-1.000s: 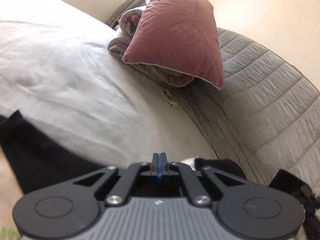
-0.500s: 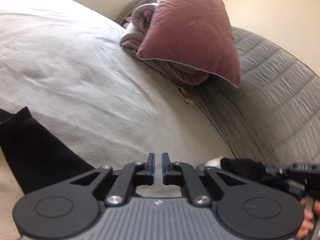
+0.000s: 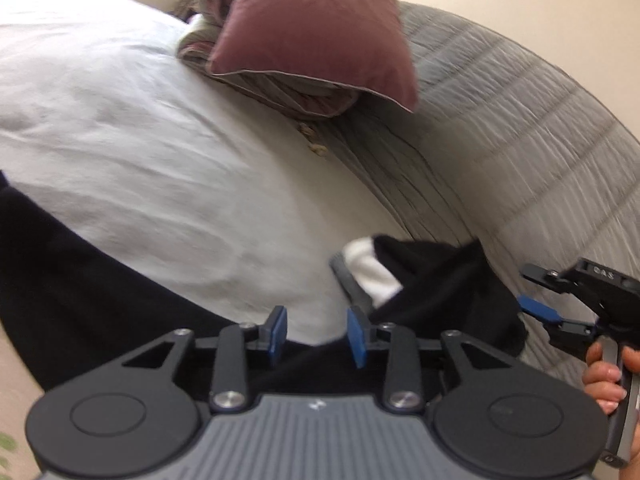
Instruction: Fold clothes
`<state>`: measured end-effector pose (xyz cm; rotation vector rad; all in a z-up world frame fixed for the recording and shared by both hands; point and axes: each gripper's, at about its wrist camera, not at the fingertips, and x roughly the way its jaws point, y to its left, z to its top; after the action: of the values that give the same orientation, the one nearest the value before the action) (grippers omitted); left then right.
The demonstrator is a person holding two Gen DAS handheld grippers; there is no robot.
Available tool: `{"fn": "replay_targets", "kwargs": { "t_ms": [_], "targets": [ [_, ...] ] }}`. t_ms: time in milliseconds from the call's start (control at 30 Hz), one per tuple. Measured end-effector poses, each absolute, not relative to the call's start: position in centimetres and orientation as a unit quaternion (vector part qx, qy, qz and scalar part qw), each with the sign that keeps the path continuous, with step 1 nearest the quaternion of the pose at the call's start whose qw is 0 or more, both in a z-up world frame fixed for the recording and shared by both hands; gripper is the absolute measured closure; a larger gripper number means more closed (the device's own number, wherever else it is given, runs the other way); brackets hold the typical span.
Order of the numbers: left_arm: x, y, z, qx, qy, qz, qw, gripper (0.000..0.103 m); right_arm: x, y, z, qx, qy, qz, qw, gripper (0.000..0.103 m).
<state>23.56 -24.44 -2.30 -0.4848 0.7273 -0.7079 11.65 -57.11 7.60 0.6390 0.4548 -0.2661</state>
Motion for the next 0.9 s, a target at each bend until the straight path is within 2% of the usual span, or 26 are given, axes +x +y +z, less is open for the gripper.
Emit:
{"fn": "replay_targets", "kwargs": {
  "t_ms": [233, 400, 500, 633, 700, 733, 767, 867, 900],
  "targets": [
    [24.9, -27.1, -0.1, -0.209, 0.343, -0.356, 0.844, 0.068, 9.9, -57.2, 6.3, 0.407, 0.212, -0.075, 0.885, 0.056],
    [27.9, -31.5, 3.0, -0.204, 0.35, -0.387, 0.828, 0.052, 10.3, -58.0, 4.3, 0.469, 0.191, -0.074, 0.859, 0.056],
    [29.9, -34.7, 4.2, -0.198, 0.372, -0.411, 0.809, 0.043, 10.5, -59.0, 3.6, 0.494, 0.171, -0.058, 0.85, 0.056],
    [31.9, -38.2, 4.0, -0.203, 0.425, -0.439, 0.765, 0.041, 10.9, -60.3, 2.7, 0.525, 0.143, -0.035, 0.839, 0.056],
    [32.9, -39.8, 3.8, -0.208, 0.453, -0.45, 0.741, 0.043, 11.0, -61.0, 2.2, 0.539, 0.128, -0.024, 0.832, 0.059],
    [33.4, -40.6, 3.6, -0.21, 0.467, -0.456, 0.728, 0.043, 11.1, -61.3, 2.0, 0.546, 0.121, -0.019, 0.828, 0.064],
    [33.9, -41.4, 3.5, -0.212, 0.48, -0.461, 0.715, 0.046, 11.2, -61.6, 1.8, 0.554, 0.114, -0.013, 0.825, 0.072],
    [33.4, -42.2, 3.6, -0.204, 0.479, -0.447, 0.728, 0.082, 11.6, -61.6, 1.5, 0.555, 0.106, -0.004, 0.825, 0.09],
    [33.1, -42.4, 3.8, -0.204, 0.474, -0.45, 0.729, 0.095, 11.7, -61.4, 1.7, 0.547, 0.103, -0.002, 0.831, 0.09]
  ]
}}
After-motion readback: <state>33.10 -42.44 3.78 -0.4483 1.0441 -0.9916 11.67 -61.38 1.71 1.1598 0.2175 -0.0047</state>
